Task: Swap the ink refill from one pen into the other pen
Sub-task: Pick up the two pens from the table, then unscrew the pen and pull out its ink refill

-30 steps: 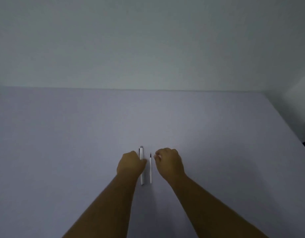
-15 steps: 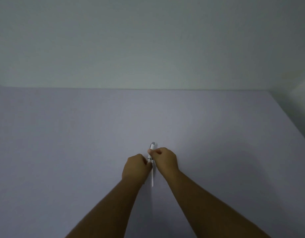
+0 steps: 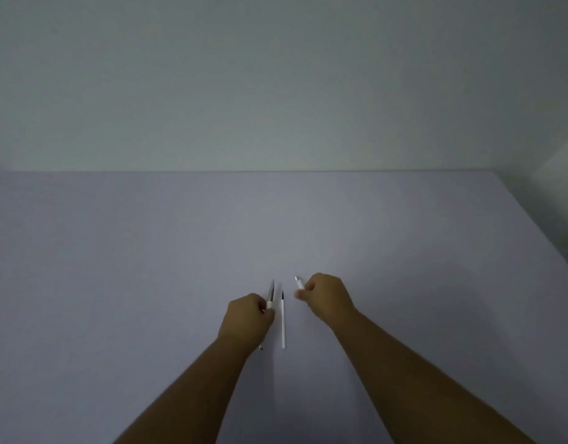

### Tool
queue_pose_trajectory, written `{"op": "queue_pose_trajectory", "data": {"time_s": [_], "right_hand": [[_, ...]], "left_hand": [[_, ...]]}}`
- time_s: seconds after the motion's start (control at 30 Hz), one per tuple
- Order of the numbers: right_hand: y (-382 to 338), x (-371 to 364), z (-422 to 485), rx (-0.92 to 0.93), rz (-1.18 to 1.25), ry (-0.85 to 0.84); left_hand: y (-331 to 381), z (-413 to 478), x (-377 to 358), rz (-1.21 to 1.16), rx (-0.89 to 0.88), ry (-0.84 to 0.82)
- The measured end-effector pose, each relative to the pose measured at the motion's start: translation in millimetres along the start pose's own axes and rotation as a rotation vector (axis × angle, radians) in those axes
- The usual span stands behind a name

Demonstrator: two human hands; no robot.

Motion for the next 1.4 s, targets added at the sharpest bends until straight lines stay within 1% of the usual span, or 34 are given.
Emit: {"op": "queue_pose_trajectory", "data": {"time_s": [0.1, 0.17, 0.43, 0.57, 0.63, 0.7, 0.77, 0.83, 0.93, 1.1, 1.2, 1.3, 1.4], "right_hand": [[8, -14, -9, 0.043, -0.109, 0.015], [11, -18, -12, 0.040, -0.127, 0.020], [19, -18, -12, -0.008, -0.047, 0.031], [18, -14, -17, 0.014, -0.023, 0.037], [13, -8, -17, 0.029, 0.041, 0.094], [3, -2, -19, 0.008, 0.191, 0.105], [-9, -5, -24, -0.077, 0.412, -0.011], [-21, -12, -32, -0.110, 0.531, -0.135], [-31, -9, -37, -0.076, 0.597, -0.170], [-37, 0, -39, -0.078, 0.834, -0.241], [-34, 1, -44, -0.154, 0.894, -0.283], [-26, 7, -45, -0.172, 0.784, -0.214], [-31, 11, -47, -0.146, 0.900, -0.239]], "left_hand": [[3, -1, 1, -0.032, 0.004, 0.003], [2, -2, 2, -0.043, 0.022, 0.006], [-6, -8, 7, -0.091, 0.078, 0.004], [-6, -8, 13, -0.056, 0.035, 0.034], [-3, -7, 12, -0.016, -0.006, 0.035], [1, -9, 12, 0.019, -0.038, 0.034], [7, -11, 12, 0.035, -0.074, 0.046], [15, -13, 12, 0.043, -0.112, 0.055], [25, -15, 13, 0.072, -0.166, 0.056], [34, -16, 23, 0.035, -0.220, 0.066], [41, -20, 28, 0.035, -0.256, 0.069], [48, -26, 29, 0.050, -0.280, 0.071], [53, -31, 32, 0.068, -0.282, 0.075]]}}
Point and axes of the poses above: each hand's wrist, its own z-axis towards the middle knuckle, its own x-axis out of the back of the hand, y = z × x, the point moved 9 cm from there along z, towards the middle knuckle, and after that the axes turned 13 degrees about y, right-handed, at the moved point
